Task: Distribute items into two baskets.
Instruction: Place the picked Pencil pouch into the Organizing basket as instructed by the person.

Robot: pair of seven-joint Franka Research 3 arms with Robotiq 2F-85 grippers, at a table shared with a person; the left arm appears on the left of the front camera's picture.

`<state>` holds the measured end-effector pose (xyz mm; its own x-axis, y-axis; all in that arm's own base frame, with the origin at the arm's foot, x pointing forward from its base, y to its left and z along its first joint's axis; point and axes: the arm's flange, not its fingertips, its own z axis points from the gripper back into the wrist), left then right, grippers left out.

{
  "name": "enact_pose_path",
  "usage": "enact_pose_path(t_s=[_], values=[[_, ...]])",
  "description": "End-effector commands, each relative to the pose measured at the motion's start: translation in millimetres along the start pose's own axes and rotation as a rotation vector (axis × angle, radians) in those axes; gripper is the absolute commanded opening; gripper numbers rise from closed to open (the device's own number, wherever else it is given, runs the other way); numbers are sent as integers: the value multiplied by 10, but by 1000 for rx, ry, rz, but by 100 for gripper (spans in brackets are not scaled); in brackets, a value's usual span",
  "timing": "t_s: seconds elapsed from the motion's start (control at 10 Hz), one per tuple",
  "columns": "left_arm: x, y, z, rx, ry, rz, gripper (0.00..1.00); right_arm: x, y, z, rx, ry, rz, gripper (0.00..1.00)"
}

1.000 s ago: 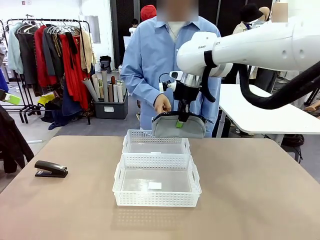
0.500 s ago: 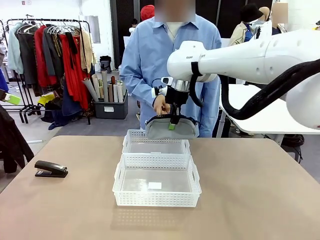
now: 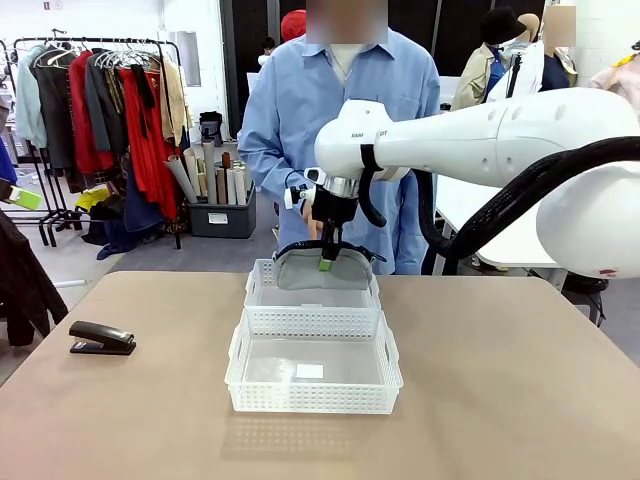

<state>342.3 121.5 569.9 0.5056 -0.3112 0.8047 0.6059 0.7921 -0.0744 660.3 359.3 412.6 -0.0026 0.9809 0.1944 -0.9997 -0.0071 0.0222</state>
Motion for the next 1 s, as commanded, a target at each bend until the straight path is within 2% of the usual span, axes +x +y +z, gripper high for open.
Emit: enact_pose_path(t_s=[0.0, 0.9], values=[[10, 6, 4, -13, -19, -10, 100, 73, -98, -26, -41, 36, -15, 0], [10, 6, 4, -13, -19, -10, 100, 17, -87, -463, -2, 45, 39, 0]])
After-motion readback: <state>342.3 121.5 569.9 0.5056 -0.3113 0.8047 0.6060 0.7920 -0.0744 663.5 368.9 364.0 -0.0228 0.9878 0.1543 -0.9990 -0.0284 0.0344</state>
